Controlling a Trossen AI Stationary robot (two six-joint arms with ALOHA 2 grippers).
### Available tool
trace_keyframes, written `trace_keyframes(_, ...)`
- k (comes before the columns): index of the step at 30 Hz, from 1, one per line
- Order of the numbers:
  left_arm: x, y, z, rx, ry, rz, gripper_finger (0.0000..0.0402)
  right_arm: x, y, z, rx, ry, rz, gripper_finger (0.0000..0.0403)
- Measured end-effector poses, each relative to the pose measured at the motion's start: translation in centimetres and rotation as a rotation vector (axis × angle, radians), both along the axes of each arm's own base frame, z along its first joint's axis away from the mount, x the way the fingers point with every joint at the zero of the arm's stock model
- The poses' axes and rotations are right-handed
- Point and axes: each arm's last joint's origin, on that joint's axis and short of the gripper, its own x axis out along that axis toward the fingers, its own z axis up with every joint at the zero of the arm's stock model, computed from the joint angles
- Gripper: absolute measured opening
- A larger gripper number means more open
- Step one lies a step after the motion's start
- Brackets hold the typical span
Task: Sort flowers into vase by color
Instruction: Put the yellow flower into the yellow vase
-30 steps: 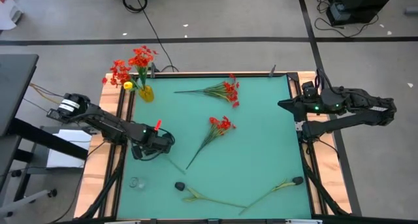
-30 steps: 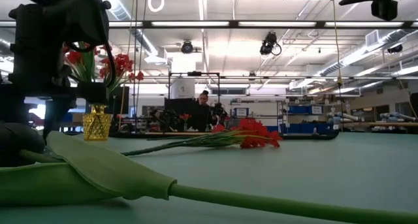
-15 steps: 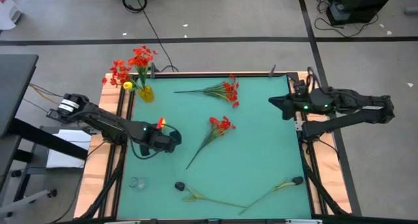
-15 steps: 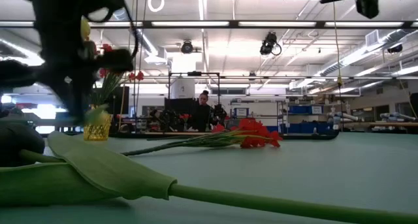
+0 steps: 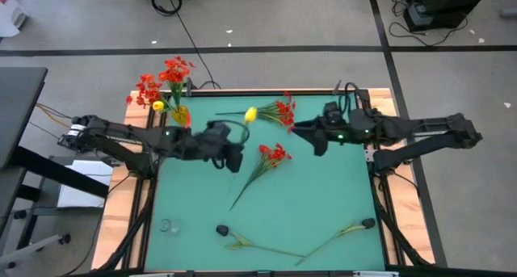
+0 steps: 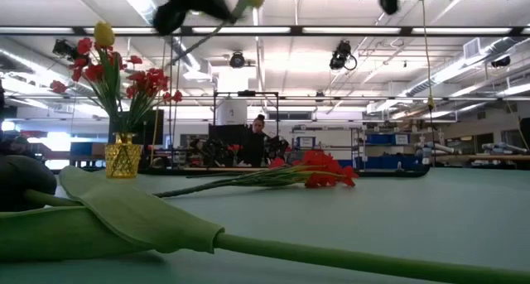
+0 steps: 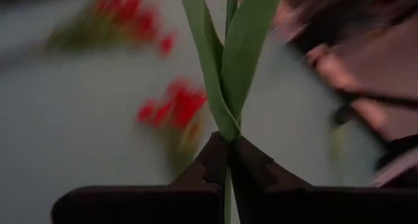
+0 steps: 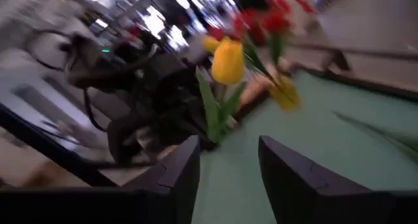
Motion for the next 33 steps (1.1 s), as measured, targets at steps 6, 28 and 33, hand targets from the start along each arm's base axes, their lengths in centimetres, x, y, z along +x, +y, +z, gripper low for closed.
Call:
trace_keyframes(6,1.2,0.7,2.8,0.192,-0.206,-0.095,0.0015,3.1,0.2,0.1,-0.132,-0.125,0.045,0.0162)
trace_keyframes(28,2.0,2.0,4.4,0.433,-0.315,-0.317,0.0016,8.4,-1.7,-1.9,-0.279,-0.303,0.189,0.0153)
trace_keyframes(33,2.0,2.2,4.4,0.432,-0.315,-0.318,0.0016,8.4,-2.3,-1.3,-0.326,-0.319,0.243,0.0118)
